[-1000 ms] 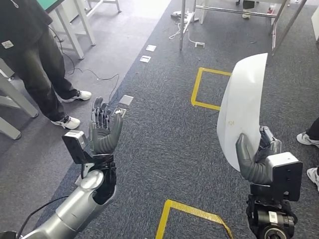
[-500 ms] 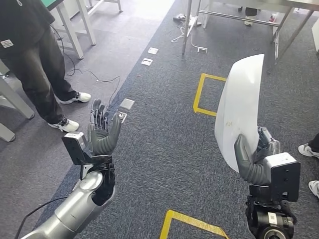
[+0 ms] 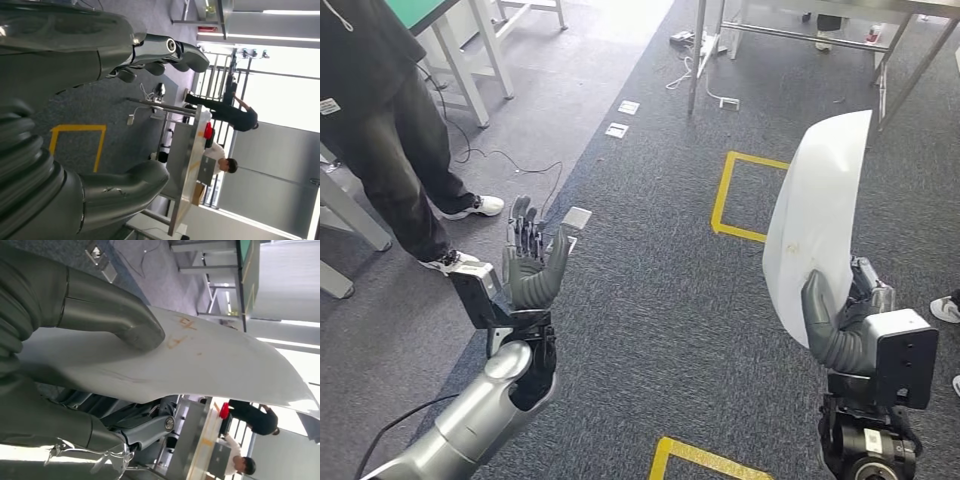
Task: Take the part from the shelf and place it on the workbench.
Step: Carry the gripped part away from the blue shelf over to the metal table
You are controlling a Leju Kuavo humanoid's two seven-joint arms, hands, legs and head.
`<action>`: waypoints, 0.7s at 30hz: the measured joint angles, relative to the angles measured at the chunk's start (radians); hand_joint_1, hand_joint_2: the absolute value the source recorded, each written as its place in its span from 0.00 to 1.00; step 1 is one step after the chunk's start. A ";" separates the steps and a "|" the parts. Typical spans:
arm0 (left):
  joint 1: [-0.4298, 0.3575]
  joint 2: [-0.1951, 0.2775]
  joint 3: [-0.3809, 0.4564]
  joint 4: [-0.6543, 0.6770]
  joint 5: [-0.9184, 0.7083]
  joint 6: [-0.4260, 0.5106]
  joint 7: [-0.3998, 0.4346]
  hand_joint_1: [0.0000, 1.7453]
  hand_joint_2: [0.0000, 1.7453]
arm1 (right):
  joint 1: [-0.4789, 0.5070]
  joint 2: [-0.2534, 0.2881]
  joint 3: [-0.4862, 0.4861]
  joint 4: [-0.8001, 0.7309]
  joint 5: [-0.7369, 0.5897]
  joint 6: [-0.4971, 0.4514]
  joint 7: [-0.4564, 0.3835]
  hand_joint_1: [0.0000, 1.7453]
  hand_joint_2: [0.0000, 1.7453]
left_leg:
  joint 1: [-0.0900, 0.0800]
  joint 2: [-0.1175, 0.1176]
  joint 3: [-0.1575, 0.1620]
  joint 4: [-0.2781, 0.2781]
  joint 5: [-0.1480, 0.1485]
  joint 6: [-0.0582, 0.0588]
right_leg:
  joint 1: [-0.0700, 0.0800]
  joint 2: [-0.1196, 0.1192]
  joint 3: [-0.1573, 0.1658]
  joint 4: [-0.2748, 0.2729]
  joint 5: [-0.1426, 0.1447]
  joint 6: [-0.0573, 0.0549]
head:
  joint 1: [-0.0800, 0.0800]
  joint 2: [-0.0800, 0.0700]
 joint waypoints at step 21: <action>-0.035 0.003 -0.002 0.043 0.030 -0.026 0.027 0.00 1.00 | 0.000 -0.002 0.001 0.005 -0.012 0.006 -0.005 1.00 1.00 | 0.003 -0.001 0.054 -0.103 0.024 0.028 | -0.012 0.003 -0.152 0.286 -0.155 0.051 | 0.006 0.000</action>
